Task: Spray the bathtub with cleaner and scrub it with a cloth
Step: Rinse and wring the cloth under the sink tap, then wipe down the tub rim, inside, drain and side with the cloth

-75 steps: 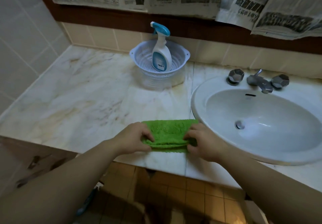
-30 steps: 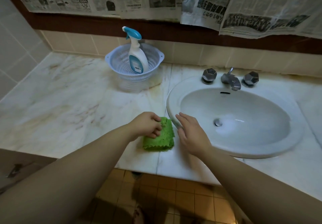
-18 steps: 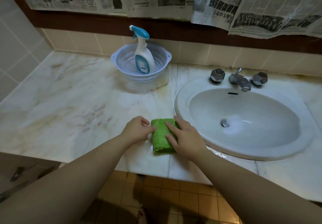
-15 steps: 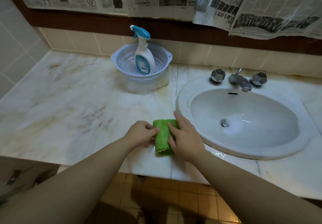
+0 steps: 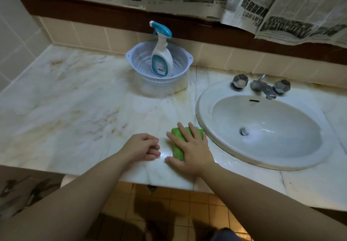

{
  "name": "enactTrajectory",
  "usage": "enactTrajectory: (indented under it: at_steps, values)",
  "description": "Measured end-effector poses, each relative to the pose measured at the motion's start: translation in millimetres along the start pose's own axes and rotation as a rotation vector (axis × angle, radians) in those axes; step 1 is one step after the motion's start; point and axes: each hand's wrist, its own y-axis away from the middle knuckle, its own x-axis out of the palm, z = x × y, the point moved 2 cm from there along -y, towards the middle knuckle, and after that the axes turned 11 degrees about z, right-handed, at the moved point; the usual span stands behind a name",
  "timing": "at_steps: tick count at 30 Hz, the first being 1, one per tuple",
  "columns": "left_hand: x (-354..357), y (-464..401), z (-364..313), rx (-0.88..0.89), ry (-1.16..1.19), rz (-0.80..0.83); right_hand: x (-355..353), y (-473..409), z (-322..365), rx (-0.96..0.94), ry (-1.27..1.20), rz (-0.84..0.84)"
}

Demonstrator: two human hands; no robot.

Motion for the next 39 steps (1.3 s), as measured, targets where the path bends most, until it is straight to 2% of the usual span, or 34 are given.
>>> enactTrajectory:
  at_steps: [5, 10, 14, 19, 21, 25, 31, 35, 39]
  values:
    - [1.2, 1.2, 3.6, 0.023, 0.009, -0.014, -1.4, -3.5, 4.5, 0.071, 0.043, 0.024]
    - [-1.7, 14.6, 7.4, 0.042, 0.039, -0.065, -5.6, -8.2, 0.5, -0.028, 0.006, -0.049]
    - [-2.9, 34.8, 13.2, 0.055, 0.063, -0.157, -5.7, -20.6, 14.9, -0.108, -0.173, -0.022]
    - [0.0, 80.8, 32.5, 0.108, 0.138, -0.335, -11.0, -36.1, 70.3, -0.303, -0.567, 0.036]
    - [1.0, 108.8, 49.1, 0.137, 0.115, -0.418, -11.7, -33.1, 103.8, -0.402, -0.642, 0.078]
    - [-6.6, 171.2, 81.7, 0.211, 0.105, -0.592, -10.1, -10.1, 173.7, -0.640, -0.654, 0.196]
    - [-12.3, 281.9, 140.9, 0.193, 0.290, -0.893, 2.9, 46.9, 267.4, -0.928, -0.579, 0.352]
    - [5.2, 354.9, 200.1, 0.045, 0.170, -1.101, 24.0, 88.1, 318.3, -1.093, -0.507, 0.478]
    - [33.7, 423.0, 264.3, -0.112, 0.177, -1.248, 52.1, 136.8, 356.9, -1.200, -0.465, 0.577]
